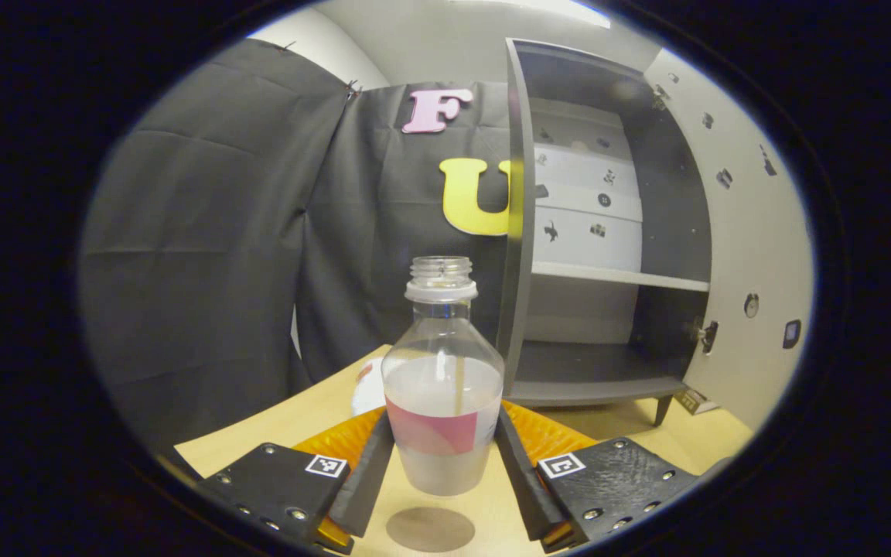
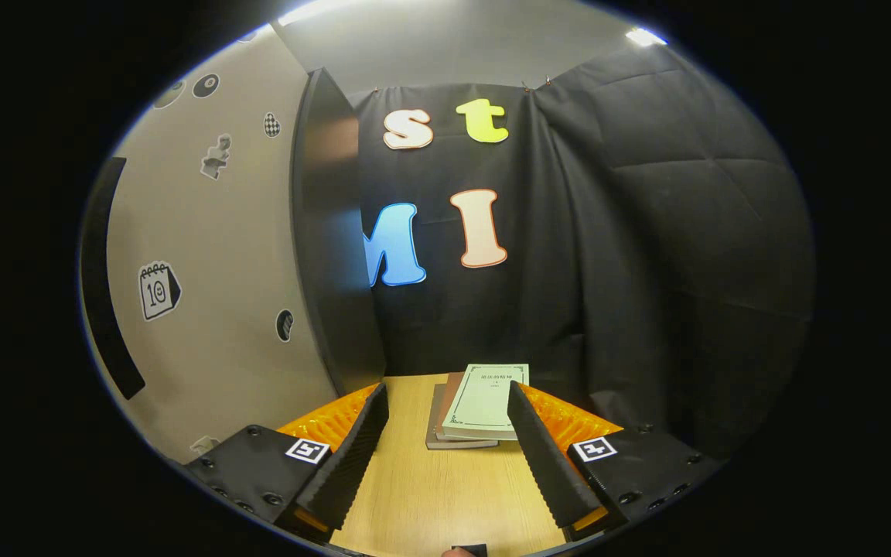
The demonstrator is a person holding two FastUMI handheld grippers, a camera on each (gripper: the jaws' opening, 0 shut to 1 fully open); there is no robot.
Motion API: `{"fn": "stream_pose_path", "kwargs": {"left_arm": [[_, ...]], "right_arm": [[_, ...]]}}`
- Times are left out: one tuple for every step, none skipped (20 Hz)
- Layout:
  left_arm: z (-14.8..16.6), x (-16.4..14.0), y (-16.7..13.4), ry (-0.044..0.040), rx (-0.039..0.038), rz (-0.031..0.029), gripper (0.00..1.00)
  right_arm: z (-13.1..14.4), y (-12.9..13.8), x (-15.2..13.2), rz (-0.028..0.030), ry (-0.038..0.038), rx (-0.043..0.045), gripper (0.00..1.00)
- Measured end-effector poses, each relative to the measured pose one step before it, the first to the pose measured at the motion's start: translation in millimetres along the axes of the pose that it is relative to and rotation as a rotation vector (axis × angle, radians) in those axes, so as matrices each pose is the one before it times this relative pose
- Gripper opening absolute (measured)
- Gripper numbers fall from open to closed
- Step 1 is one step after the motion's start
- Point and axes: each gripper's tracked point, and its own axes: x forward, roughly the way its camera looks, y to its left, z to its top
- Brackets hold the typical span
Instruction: Open the cabinet door with the right hand, grasp the bottle in the cabinet with the left hand and place it on the coaster, then close the cabinet door with the right hand.
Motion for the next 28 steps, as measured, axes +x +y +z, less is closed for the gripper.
{"fn": "stream_pose_path", "kwargs": {"left_arm": [[-12.69, -2.15, 2.18, 0.01131, -0.00583, 0.00379, 0.72], [-10.39, 0.51, 1.28, 0.01316, -0.00581, 0.00447, 0.72], [-11.0, 0.03, 1.5, 0.01437, -0.00507, 0.00373, 0.75], [-9.24, -0.2, 1.07, 0.00706, -0.00452, 0.00497, 0.75], [-8.81, -0.07, 1.7, 0.01014, -0.00643, 0.00523, 0.72], [-10.05, 0.11, 1.86, 0.01267, -0.00589, 0.00784, 0.75], [-7.73, 0.7, 0.26, 0.00958, -0.00216, 0.00432, 0.75], [-8.18, 0.44, -0.41, 0.00856, 0.00002, 0.00376, 0.75], [-5.65, 0.45, 0.43, 0.00511, 0.0023, 0.00464, 0.75], [-5.28, -1.16, -1.45, 0.00018, 0.00421, 0.00186, 0.75], [-3.76, 0.84, 0.08, -0.00104, 0.00318, 0.00419, 0.72], [-3.01, 0.25, -1.28, -0.00499, 0.00437, 0.00209, 0.75], [-2.48, 0.54, -0.67, -0.00306, 0.00762, 0.00641, 0.72], [-4.28, -0.15, -1.95, -0.00024, 0.00815, 0.0048, 0.75], [-4.57, 0.56, -1.14, 0.00631, 0.00676, 0.0082, 0.72], [-4.05, -2.93, 1.78, 0.00428, 0.00428, 0.01042, 0.72], [-0.67, -3.83, -0.51, -0.00558, 0.00044, 0.00315, 0.72], [1.07, -1.51, 0.44, -0.0116, 0.00359, 0.00626, 0.73], [-1.56, -0.95, 0.98, 0.0047, -0.00109, 0.00363, 0.72], [-0.17, 0.9, -2.35, -0.00152, 0.00306, 0.00078, 0.76], [-1.0, -0.33, 1.35, 0.00491, 0.00055, 0.0077, 0.76], [-1.11, 0.1, 2.04, 0.0022, -0.00396, 0.01516, 0.76], [4.03, -0.88, 1.1, -0.00557, -0.00562, 0.0077, 0.76], [5.57, -5.39, 0.58, -0.00909, -0.00528, 0.00478, 0.87], [7.91, -1.89, 0.03, -0.0129, -0.00417, 0.00675, 0.89], [8.61, -0.06, -0.52, -0.01217, -0.00314, 0.01237, 0.89], [10.57, -0.09, 0.96, -0.01258, 0.00075, 0.01037, 0.87], [8.74, -2.04, -0.55, -0.01346, 0.00224, 0.00277, 0.87]], "right_arm": [[0.27, -2.05, -0.95, -0.00596, -0.00274, -0.00822, 0.98], [0.82, -2.95, -0.19, -0.0072, -0.00137, -0.00778, 0.98], [-1.49, -1.19, -1.01, -0.00272, 0.00467, -0.00248, 0.98], [-0.78, -0.53, -1.4, -0.00043, 0.00449, 0.00011, 0.98], [-0.79, -0.61, -1.49, -0.00262, 0.00412, -0.00185, 0.98], [0.29, -1.26, -0.91, -0.00565, 0.00091, -0.00565, 0.98], [-0.42, -2.03, -0.28, -0.00639, 0.00009, -0.01053, 0.98], [0.71, -1.8, -0.38, -0.00621, 0.00052, -0.01219, 0.98], [-0.2, -1.33, -0.17, -0.00218, 0.00098, -0.00999, 0.98], [-0.71, -0.1, -0.63, 0.00066, 0.00416, -0.00573, 0.98], [-0.51, -0.15, -0.92, 0.00129, 0.00155, -0.00268, 0.98], [-0.1, -0.35, 0.18, -0.00205, 0.00134, -0.00204, 0.98], [-1.59, -0.78, -1.08, -0.002, 0.00515, -0.00137, 0.98], [-0.17, 0.43, -0.95, 0.00207, 0.00377, 0.00076, 0.98], [0.58, 1.16, -0.62, 0.00403, -0.00015, 0.00031, 0.98], [0.83, 0.45, -0.74, 0.00214, -0.00383, -0.00205, 0.98], [-0.55, -1.13, -0.08, 0.00082, -0.00309, -0.00275, 0.98], [0.26, -0.3, 0.71, 0.00089, -0.00147, -0.00127, 0.98], [-0.93, 0.26, 0.03, 0.0021, -0.00009, 0.00189, 0.98], [-0.17, 0.54, -0.17, 0.00296, 0.00223, 0.0045, 0.98], [-1.84, 0.89, -0.87, 0.00294, 0.00273, 0.00433, 0.98], [-1.26, 0.05, -0.33, 0.00114, 0.00358, 0.00125, 0.98], [-1.5, -0.32, -0.39, -0.00036, 0.00419, -0.00242, 0.98], [-0.68, -0.55, -0.73, -0.00048, 0.00232, -0.0045, 0.98], [-0.11, 0.16, -0.99, 0.00264, -0.00188, -0.00543, 0.98], [0.11, 0.72, -0.04, 0.00504, -0.00191, -0.00488, 0.99], [-1.03, 0.53, 0.67, 0.00947, -0.00065, -0.00202, 0.99], [-0.1, 1.26, 0.78, 0.00922, -0.00308, 0.00333, 0.99]]}}
